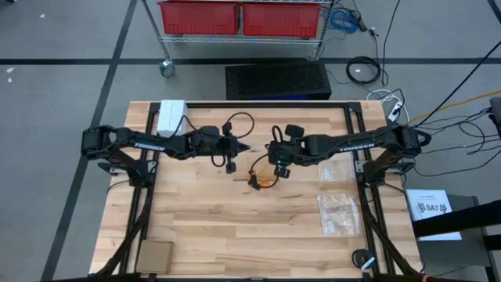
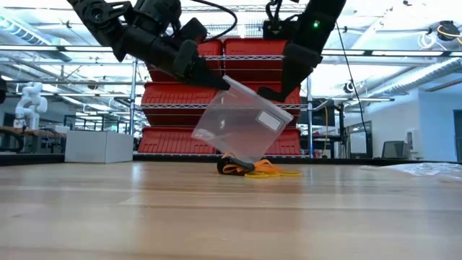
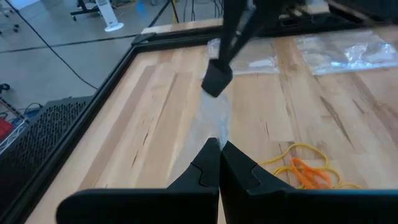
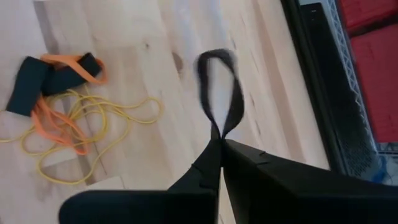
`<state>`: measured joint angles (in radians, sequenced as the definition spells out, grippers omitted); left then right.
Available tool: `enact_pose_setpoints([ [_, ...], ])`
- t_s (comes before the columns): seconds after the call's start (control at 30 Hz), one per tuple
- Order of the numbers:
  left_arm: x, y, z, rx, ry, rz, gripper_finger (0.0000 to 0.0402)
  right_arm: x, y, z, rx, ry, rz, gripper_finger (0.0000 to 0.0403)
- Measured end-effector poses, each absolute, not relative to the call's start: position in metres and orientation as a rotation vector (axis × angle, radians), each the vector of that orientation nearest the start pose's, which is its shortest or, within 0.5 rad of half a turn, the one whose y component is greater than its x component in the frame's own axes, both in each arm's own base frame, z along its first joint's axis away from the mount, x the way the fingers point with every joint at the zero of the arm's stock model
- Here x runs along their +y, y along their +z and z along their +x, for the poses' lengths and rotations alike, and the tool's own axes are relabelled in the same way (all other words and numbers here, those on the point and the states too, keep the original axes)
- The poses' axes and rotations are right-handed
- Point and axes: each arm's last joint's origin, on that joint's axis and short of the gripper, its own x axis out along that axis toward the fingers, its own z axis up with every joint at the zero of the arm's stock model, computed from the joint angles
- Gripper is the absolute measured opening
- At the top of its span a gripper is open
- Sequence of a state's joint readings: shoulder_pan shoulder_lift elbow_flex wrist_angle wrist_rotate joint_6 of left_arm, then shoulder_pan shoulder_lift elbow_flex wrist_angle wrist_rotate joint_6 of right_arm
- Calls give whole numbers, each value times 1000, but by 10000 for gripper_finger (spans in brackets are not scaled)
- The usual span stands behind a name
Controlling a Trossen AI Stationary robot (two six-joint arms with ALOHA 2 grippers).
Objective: Sort rubber bands
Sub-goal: Put the black rubber band into the top left transparent zip bag
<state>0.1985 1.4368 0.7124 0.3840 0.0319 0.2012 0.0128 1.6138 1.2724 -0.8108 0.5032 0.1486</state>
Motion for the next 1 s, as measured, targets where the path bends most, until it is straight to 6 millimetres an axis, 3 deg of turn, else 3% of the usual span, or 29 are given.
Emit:
enact_pose_setpoints([
  [0.4, 55, 218, 295, 351, 144, 155, 0, -11, 256, 322, 1081, -476, -117, 0],
  [1.0, 52, 218, 296, 351, 132, 165, 0, -31, 261, 340, 937, -328, -77, 0],
])
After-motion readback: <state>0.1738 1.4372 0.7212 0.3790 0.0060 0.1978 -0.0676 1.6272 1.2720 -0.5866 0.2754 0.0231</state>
